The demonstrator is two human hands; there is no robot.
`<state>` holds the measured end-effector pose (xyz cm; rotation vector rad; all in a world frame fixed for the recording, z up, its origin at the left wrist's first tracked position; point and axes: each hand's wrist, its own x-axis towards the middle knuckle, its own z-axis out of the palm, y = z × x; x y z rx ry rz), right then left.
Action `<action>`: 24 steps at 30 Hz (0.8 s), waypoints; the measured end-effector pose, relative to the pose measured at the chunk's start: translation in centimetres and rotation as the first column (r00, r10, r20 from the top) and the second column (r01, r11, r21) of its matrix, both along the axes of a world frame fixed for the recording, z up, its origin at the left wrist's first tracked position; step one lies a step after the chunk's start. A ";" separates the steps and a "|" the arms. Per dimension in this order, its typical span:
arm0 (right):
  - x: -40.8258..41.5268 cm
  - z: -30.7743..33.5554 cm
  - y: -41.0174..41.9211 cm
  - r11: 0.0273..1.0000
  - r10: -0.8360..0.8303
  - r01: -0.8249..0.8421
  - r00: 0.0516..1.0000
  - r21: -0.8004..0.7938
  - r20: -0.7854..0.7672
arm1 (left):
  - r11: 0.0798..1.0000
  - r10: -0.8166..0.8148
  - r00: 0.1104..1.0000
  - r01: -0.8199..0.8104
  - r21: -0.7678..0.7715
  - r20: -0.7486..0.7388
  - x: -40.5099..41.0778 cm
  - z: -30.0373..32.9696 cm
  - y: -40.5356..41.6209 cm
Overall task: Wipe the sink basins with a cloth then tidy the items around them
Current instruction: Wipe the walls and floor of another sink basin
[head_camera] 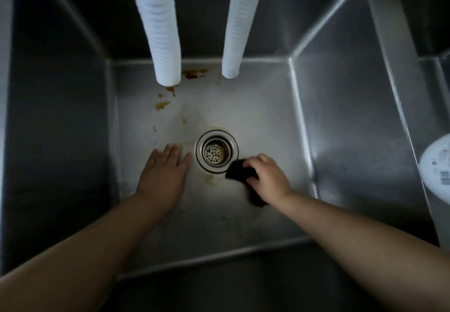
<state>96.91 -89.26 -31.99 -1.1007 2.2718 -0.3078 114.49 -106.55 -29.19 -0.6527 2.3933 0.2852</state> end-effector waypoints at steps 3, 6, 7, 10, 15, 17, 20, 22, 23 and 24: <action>-1.4 -0.8 -4.4 0.918 -0.387 0.381 0.922 -0.109 -0.035 | 0.995 0.096 0.995 -0.096 -0.024 0.006 0.5 -0.2 -1.1; -2.3 -1.4 -9.3 0.862 -0.500 0.489 0.863 -0.133 -0.068 | 0.979 0.201 0.979 -0.199 -0.048 0.033 0.7 -0.5 -1.9; -2.3 -1.6 -10.4 0.864 -0.498 0.486 0.864 -0.131 -0.078 | 0.975 0.220 0.975 -0.218 -0.050 0.031 0.7 -0.5 -2.0; -1.9 -2.2 -11.9 0.902 -0.425 0.409 0.898 -0.140 -0.114 | 0.972 0.228 0.974 -0.227 -0.060 0.008 0.6 -0.3 -2.2; 0.2 -3.8 -13.3 0.910 -0.341 0.352 0.936 -0.217 0.087 | 0.963 0.267 0.963 -0.268 -0.040 -0.024 0.5 0.4 -2.4; 0.6 -4.3 -13.8 0.934 -0.254 0.279 0.958 -0.225 0.133 | 0.958 0.280 0.958 -0.282 -0.043 -0.063 0.2 1.0 -2.3; -0.9 -3.5 -14.1 0.972 -0.102 0.117 0.991 -0.202 0.084 | 0.948 0.303 0.945 -0.312 -0.060 -0.121 -0.2 2.1 -2.7; -3.4 -3.0 -14.1 0.972 -0.110 0.114 0.994 -0.205 0.028 | 0.947 0.292 0.946 -0.306 -0.095 -0.139 -0.3 3.5 -3.6; -4.8 -2.6 -14.2 0.966 -0.157 0.150 0.987 -0.213 -0.019 | 0.946 0.290 0.946 -0.306 -0.107 -0.143 -0.4 4.4 -4.2; -6.4 -2.6 -14.2 0.954 -0.214 0.193 0.974 -0.228 -0.071 | 0.944 0.295 0.944 -0.312 -0.109 -0.148 -0.4 5.4 -4.9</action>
